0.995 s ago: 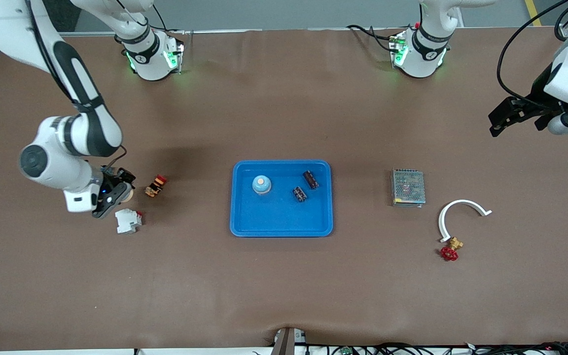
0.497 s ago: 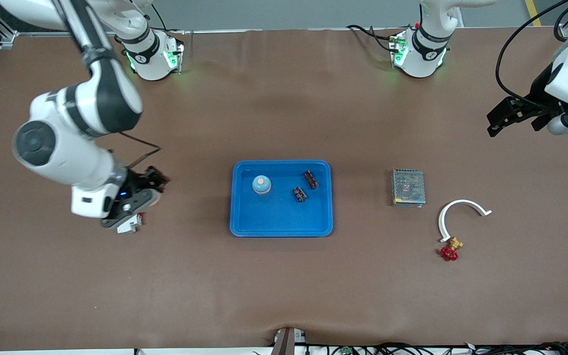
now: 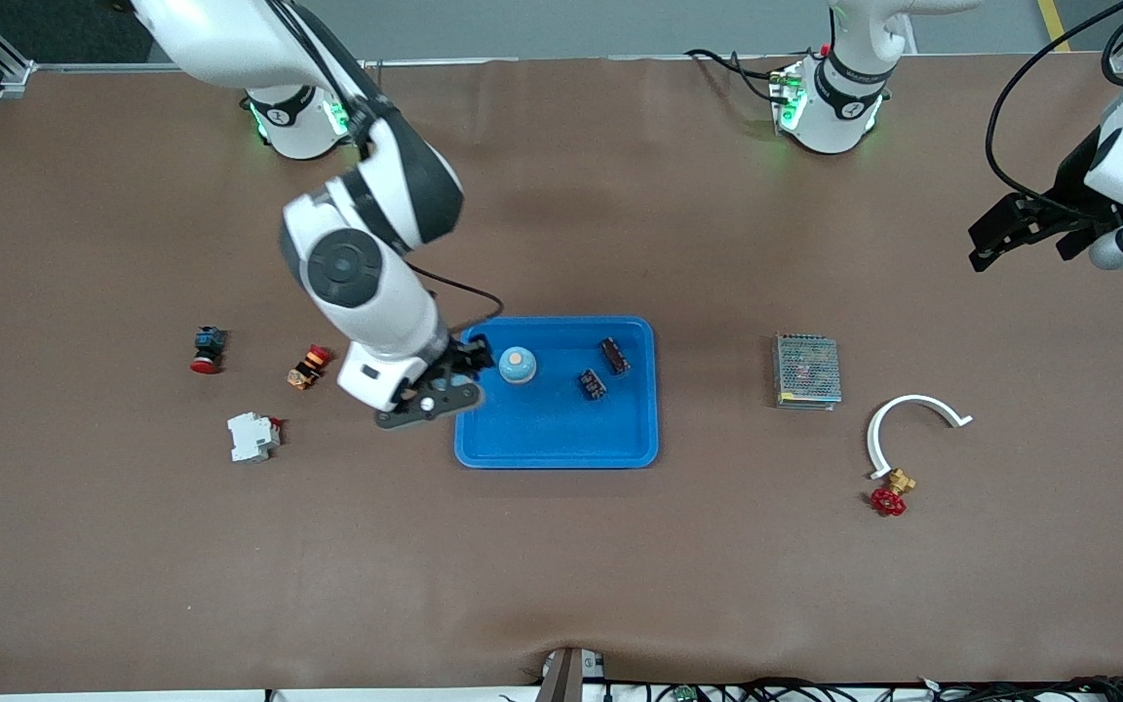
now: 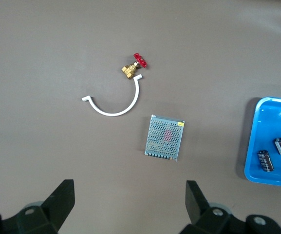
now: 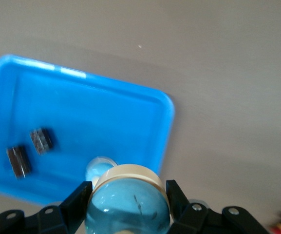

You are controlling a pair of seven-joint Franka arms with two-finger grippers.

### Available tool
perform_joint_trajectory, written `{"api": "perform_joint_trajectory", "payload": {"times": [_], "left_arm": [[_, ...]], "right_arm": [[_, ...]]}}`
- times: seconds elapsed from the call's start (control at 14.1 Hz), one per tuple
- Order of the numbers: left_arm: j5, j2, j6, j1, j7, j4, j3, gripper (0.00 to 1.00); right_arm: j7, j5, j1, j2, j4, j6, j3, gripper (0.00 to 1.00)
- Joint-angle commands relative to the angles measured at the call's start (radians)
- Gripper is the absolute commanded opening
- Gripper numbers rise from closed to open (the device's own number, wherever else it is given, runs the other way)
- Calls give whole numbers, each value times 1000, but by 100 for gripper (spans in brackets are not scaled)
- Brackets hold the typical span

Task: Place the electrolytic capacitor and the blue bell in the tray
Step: 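Carry the blue bell into the tray with the right gripper and release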

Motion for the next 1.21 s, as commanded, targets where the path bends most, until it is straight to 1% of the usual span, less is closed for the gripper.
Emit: {"api": "perform_joint_trajectory", "payload": {"times": [0.0,0.14,0.71,1.14], "left_arm": [[-21,7,-17,4,30,14,2,100],[-20,10,-19,2,30,14,0,100],[-21,0,-47,-5,30,11,-7,100],[-20,0,-47,-7,29,13,-15,100]], "right_arm": [[108,-19,41,85,59,58,-12,36],[140,-21,47,117,58,85,-12,36],[142,-34,55,245,51,209,-17,36],[142,-42,55,285,50,249,-20,37]]}}
